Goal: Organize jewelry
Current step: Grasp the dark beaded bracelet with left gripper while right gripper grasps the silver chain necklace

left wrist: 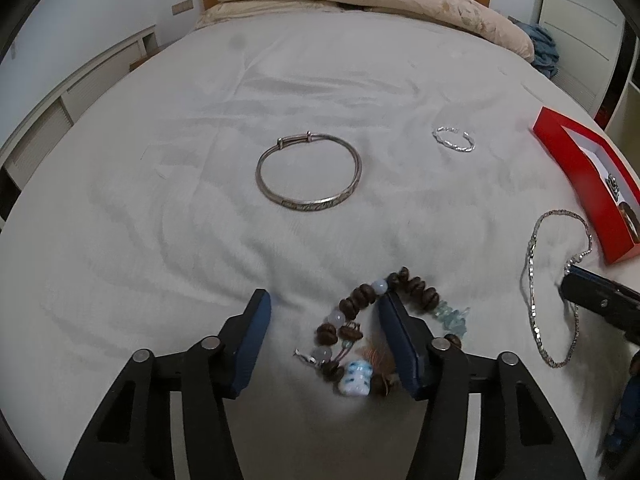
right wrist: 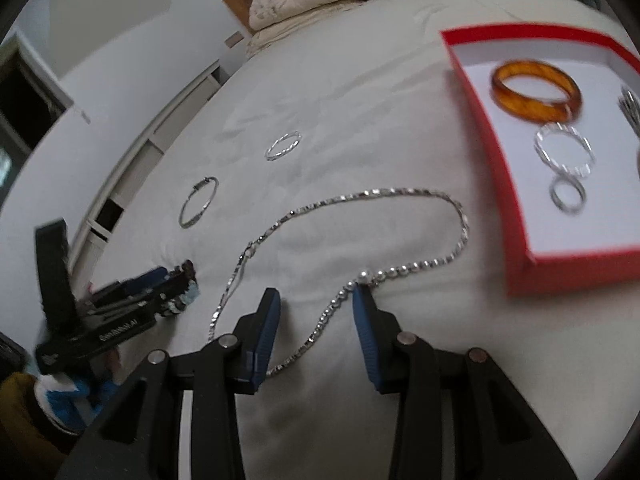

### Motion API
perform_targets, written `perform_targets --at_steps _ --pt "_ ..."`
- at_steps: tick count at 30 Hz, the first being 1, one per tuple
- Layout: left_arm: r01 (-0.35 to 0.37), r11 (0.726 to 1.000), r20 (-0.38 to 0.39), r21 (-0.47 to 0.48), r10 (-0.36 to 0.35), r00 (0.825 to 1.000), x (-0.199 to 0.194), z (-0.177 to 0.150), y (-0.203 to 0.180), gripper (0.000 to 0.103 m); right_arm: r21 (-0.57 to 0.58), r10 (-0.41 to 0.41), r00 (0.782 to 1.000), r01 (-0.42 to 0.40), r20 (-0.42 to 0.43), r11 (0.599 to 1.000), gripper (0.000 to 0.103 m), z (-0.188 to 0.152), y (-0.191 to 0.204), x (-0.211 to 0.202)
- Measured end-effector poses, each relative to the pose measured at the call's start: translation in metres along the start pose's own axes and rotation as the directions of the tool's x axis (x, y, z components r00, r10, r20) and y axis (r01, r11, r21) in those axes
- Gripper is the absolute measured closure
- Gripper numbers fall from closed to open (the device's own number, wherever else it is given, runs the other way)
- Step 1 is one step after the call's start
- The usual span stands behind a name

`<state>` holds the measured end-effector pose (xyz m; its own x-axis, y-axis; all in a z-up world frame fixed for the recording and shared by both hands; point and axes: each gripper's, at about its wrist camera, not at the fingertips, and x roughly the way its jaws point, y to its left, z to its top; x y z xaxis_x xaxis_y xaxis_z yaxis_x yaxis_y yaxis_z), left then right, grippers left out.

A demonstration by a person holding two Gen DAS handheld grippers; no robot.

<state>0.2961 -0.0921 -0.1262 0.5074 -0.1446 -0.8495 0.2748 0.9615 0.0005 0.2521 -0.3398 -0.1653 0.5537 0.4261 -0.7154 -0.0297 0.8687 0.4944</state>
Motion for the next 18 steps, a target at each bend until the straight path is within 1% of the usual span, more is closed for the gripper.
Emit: perform_targets --at_steps 4,9,10,12,14,16,18 --pt "0.000 1.000 0.012 0.007 0.000 1.000 0.004 0.005 -0.003 0.056 -0.062 -0.038 0.999 0.038 -0.001 0.997 0.066 0.004 0.011 0.008" --pt "-0.002 1.000 0.020 0.012 0.002 1.000 0.004 0.006 -0.005 0.060 -0.144 -0.087 0.996 0.085 -0.004 0.986 0.066 0.012 0.023 0.018" --pt "-0.003 1.000 0.021 0.013 0.003 1.000 0.004 0.006 -0.005 0.062 -0.151 -0.094 0.996 0.092 -0.004 0.984 0.068 0.012 0.025 0.018" --pt "-0.005 1.000 0.024 0.017 0.004 1.000 0.003 0.006 -0.005 0.064 -0.159 -0.109 0.994 0.108 0.001 0.981 0.072 0.012 0.028 0.018" --pt "-0.005 1.000 0.026 0.019 0.005 1.000 0.003 0.006 -0.005 0.070 -0.147 -0.105 0.994 0.105 0.007 0.983 0.081 0.012 0.027 0.015" --pt "0.001 1.000 0.027 0.019 -0.001 1.000 0.002 0.006 -0.006 0.083 -0.130 -0.095 0.995 0.095 0.008 0.987 0.088 0.012 0.024 0.014" --pt "0.009 1.000 0.024 0.016 -0.010 1.000 0.001 0.007 -0.007 0.092 -0.130 -0.087 0.996 0.087 0.003 0.988 0.093 0.013 0.023 0.012"
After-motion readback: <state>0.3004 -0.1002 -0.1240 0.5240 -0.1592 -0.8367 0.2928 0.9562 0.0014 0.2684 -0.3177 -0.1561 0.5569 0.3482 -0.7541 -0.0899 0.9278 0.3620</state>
